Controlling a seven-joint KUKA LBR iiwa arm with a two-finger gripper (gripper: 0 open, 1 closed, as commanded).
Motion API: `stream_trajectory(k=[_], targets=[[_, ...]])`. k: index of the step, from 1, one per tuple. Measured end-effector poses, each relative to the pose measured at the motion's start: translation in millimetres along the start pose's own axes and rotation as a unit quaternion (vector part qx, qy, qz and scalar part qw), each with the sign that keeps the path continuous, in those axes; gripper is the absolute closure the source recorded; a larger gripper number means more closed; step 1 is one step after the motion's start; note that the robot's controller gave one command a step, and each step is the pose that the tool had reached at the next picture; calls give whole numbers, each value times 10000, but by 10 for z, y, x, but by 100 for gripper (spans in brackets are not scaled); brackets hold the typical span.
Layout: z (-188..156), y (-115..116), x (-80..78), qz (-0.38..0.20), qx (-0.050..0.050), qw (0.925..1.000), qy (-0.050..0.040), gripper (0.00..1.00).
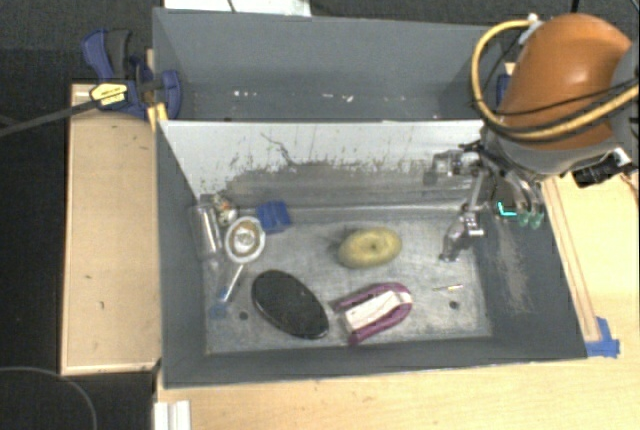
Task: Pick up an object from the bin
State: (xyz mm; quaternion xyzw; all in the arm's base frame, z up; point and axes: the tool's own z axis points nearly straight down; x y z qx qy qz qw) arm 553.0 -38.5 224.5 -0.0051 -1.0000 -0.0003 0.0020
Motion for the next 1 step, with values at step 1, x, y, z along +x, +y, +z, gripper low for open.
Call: stream_trajectory(k=[1], targets=[[1523,64,-338,-1362,1,9907,-17,0]])
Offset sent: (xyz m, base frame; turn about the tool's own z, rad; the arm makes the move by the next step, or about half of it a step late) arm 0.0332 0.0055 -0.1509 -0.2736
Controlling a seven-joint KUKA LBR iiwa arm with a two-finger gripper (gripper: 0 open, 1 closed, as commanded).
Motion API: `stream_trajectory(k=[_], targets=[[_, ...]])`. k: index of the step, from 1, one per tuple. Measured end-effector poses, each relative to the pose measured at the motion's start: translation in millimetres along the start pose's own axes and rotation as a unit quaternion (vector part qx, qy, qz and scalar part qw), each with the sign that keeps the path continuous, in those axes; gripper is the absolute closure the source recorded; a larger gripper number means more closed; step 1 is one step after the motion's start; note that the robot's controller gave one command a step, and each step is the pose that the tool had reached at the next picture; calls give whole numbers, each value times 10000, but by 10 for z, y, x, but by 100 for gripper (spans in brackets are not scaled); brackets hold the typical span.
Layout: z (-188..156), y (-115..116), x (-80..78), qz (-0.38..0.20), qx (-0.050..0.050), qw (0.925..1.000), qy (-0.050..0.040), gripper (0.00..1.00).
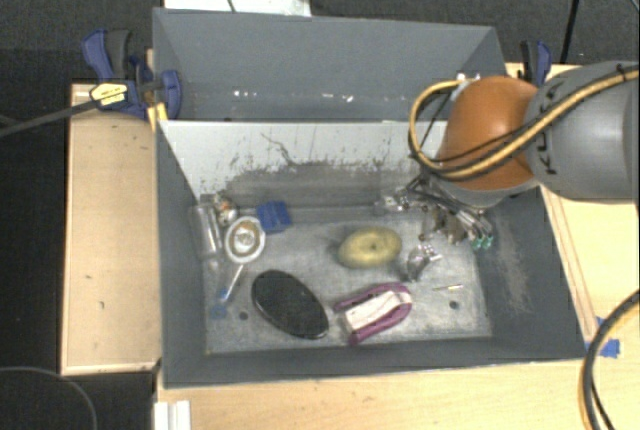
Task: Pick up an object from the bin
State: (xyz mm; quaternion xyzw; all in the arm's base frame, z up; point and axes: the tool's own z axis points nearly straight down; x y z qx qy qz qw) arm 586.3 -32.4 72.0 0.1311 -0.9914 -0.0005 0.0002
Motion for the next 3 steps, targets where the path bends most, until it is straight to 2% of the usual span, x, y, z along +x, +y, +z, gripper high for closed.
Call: stream_trajectory(k=[1,2,3], targets=[[-2,428,-14,-172,5,9999,-16,0],[-5,405,-4,-154,6,9999,-3,100],[-5,409,-22,-156,9,9999,-49,0]])
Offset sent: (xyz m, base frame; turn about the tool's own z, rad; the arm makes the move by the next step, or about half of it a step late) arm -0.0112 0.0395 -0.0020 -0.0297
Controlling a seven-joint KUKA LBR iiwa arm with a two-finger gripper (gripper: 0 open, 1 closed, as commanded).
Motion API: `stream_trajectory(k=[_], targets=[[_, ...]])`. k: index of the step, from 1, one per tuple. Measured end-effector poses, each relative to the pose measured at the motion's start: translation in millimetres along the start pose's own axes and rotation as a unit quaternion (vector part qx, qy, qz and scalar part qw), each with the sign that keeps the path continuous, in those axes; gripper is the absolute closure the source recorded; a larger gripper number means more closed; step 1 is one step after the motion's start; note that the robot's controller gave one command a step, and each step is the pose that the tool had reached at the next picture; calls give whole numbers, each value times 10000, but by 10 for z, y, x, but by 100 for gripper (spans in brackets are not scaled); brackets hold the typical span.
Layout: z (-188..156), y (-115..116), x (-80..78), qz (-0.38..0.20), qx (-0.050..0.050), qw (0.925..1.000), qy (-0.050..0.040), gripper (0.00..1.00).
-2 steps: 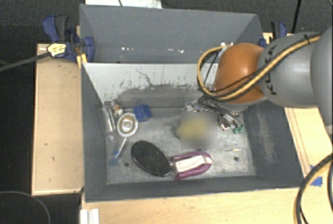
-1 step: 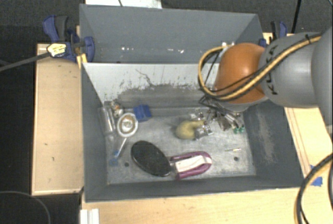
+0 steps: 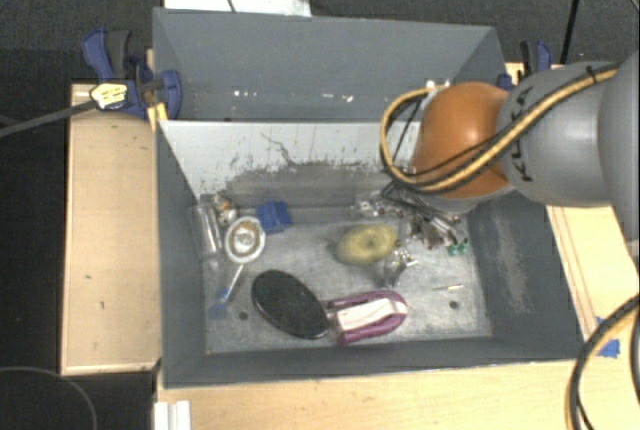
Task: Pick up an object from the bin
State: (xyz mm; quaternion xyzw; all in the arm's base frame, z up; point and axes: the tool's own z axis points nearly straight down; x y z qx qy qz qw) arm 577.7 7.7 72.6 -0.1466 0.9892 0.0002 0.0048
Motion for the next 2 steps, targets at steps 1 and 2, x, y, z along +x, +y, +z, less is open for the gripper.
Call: stream_trajectory(k=[1,2], targets=[[1,-3,18,-3,-5,10000,49,100],[-1282,136,-59,-1510,4,9885,-3,100]])
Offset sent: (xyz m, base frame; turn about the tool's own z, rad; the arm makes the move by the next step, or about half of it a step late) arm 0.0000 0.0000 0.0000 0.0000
